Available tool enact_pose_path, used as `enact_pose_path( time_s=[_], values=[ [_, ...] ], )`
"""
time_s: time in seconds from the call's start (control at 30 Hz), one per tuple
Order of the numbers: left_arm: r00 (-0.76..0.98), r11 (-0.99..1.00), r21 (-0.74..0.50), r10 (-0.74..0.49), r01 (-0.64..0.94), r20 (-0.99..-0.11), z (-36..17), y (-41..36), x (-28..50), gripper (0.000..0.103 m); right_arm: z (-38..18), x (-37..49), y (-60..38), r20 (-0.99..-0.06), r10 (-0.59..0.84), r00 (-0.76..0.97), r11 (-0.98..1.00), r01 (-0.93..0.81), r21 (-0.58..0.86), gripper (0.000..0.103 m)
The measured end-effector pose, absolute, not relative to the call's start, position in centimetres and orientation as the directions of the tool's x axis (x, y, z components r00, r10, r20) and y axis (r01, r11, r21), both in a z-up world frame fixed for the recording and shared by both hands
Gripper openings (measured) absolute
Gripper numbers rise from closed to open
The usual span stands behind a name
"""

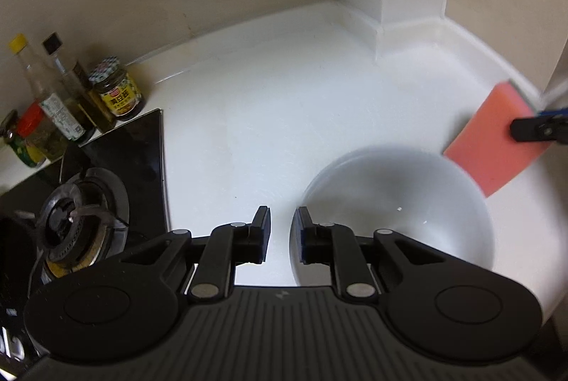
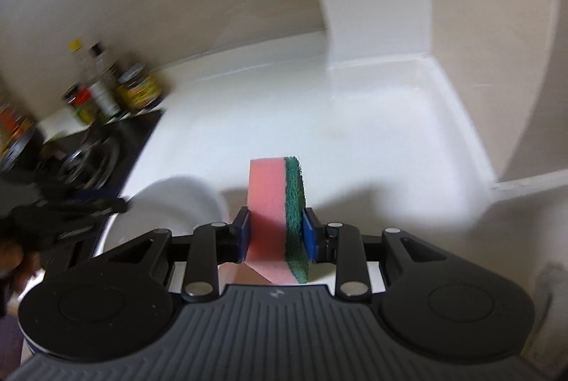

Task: Clean bowl
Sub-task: 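Lower the white bowl onto the counter and open the left gripper while the right gripper sets the sponge down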

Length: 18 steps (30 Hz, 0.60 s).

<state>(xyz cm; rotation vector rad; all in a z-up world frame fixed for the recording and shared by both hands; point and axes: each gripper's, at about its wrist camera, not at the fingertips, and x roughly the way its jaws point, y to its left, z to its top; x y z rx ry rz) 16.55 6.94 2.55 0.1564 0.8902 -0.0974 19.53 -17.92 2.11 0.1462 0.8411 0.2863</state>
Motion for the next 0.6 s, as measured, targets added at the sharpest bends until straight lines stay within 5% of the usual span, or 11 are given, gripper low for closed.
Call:
enact_pose_path(
  time_s=[0.6],
  values=[
    [0.698, 0.983, 0.008, -0.124, 0.182, -0.705, 2.5, 8.1, 13.7, 0.018, 2.5, 17.2, -17.8, -0.672, 0.232, 0.703, 0.970, -0.112, 0.217, 0.033]
  ],
)
